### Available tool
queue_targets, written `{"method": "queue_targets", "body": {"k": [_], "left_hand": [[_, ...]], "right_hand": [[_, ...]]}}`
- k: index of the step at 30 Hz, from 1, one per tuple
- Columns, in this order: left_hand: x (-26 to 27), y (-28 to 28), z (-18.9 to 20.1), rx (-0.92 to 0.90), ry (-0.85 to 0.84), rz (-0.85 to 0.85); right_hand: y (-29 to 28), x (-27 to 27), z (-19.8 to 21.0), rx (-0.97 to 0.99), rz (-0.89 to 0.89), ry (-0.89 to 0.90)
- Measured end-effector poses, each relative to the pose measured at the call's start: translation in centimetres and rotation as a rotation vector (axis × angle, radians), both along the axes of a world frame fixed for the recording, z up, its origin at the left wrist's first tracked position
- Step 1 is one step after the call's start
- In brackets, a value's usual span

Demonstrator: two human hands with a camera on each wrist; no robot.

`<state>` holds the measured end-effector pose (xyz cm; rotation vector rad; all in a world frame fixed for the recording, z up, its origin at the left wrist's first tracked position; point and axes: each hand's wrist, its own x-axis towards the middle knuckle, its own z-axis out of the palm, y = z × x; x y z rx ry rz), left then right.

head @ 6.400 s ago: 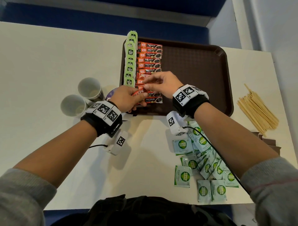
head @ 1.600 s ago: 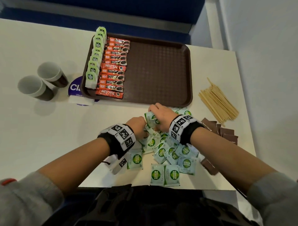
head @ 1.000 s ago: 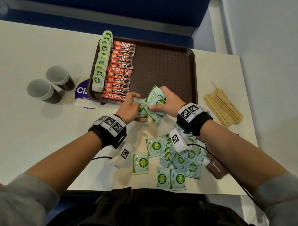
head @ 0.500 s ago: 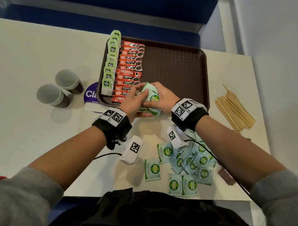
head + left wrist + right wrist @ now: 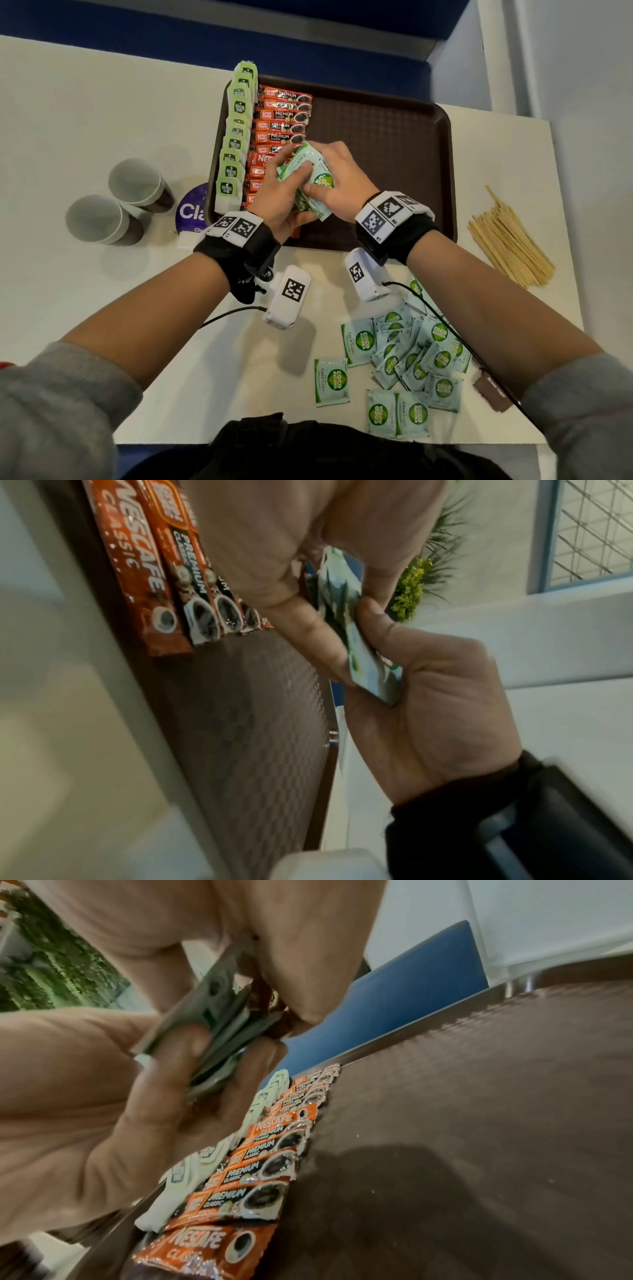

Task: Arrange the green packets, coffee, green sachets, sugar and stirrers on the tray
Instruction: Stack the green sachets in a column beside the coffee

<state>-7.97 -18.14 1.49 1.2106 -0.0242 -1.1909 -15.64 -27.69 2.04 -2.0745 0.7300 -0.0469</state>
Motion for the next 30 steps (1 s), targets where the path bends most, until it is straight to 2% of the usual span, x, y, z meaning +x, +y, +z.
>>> {"method": "queue_targets", "body": {"k": [3,6,8,11,14,17,23,26,30], "left_hand": [[0.3,-0.5,-0.2,0.003,0.056,0.039],[0.6,-0.8,-0.5,0.018,0.120,0.063],[1.0,-0.8,-0.9,0.034,0.071,0.068],[1.3,-0.9,-1.2,0.062,-0.105,0.085],[1.5,-1.1,-1.4,0.086,-0.201,0.117],[1.9,-1.4,-1.8,0.107,-0.216,0.145],[2.8,-1.8,-1.9,0.036,-0.243,0.123],[3.7,-2.1,-2.1,0.046,-0.279,0.156],[4.9,-2.7,-2.3,0.070,-0.319,0.163]], "right_hand": [[-0.5,0.5,-0.3,-0.011,0.021,0.040],[-0.8,0.5,-0.5,0.096,0.038,0.028],[-1.2,0.3,-0.5,0.087,0.003,0.064],[-1.8,-0.1,-0.3,0.012,-0.166,0.144],[-2.3,-0.2,-0.3,0.159,-0.223,0.136],[-2.9,-0.2,-0.5,0.270,-0.256,0.065],[-4.2,0.2,-1.2,0.361,-0.267,-0.035],[-5.5,0.6,-1.7,0.271,-0.260,-0.027],[-7.4,1.3,-1.8,0.249,-0.340,-0.036]]}}
